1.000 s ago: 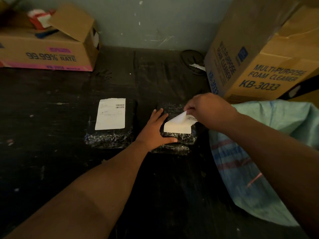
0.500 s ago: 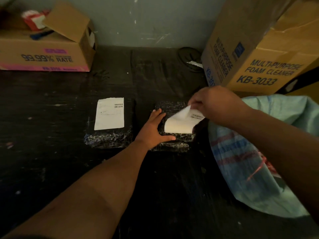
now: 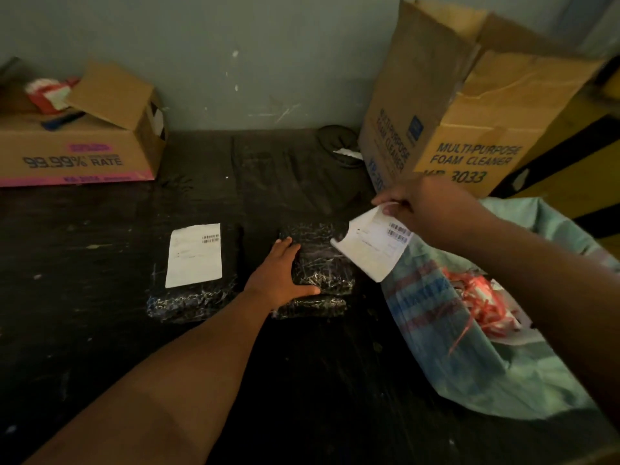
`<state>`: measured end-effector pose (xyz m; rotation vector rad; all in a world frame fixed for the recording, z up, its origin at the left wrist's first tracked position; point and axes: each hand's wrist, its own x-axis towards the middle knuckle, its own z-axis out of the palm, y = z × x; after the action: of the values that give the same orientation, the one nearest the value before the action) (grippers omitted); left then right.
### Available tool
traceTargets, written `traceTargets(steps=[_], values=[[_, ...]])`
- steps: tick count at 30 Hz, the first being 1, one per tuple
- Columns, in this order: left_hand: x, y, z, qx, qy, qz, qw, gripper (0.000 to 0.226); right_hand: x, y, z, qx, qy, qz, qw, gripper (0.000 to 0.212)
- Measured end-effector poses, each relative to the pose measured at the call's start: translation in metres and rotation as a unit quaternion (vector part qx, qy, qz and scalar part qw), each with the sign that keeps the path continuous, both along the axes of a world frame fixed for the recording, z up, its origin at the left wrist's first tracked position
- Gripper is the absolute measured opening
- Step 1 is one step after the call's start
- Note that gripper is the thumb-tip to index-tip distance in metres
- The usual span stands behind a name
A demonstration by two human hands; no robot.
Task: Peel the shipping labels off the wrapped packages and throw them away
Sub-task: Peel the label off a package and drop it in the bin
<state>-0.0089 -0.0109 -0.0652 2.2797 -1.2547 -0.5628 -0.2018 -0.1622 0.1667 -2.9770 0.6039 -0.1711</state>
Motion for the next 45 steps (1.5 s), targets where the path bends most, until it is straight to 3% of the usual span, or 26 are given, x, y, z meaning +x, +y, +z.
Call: traceTargets(steps=[5,11,16,20,23,28,38,45], values=[[-0.01,-0.013,0.028,0.037,-0.066,0.008,0.997,0.114,-0.039,-0.027,0.01,-0.018,0.011,-0.027,0.999,0.028],[-0.069,-0.068,0.075,-0.057,-0.101,-0.021,0.993,0.084,-0.11,-0.061,0.039,-0.021,0.048,-0.111,0.992,0.027],[-0.158,-0.119,0.097,-0.119,-0.124,-0.096,0.98,0.083,-0.174,-0.094,0.057,-0.029,0.045,-0.208,0.977,0.025],[-0.221,-0.146,0.097,-0.103,-0.132,-0.126,0.978,0.065,-0.217,-0.121,0.061,-0.048,0.061,-0.246,0.966,0.033],[-0.248,-0.157,0.091,-0.078,-0.134,-0.117,0.981,0.068,-0.245,-0.143,0.058,-0.06,0.079,-0.258,0.961,0.023],[-0.256,-0.161,0.079,-0.066,-0.144,-0.061,0.985,0.083,-0.269,-0.17,0.051,-0.061,0.066,-0.26,0.961,0.019],[-0.256,-0.161,0.075,-0.058,-0.133,-0.035,0.989,0.06,-0.277,-0.197,0.037,-0.065,0.075,-0.254,0.962,0.019],[-0.254,-0.163,0.072,-0.038,-0.138,-0.042,0.989,0.07,-0.273,-0.2,0.036,-0.065,0.09,-0.244,0.963,0.018]])
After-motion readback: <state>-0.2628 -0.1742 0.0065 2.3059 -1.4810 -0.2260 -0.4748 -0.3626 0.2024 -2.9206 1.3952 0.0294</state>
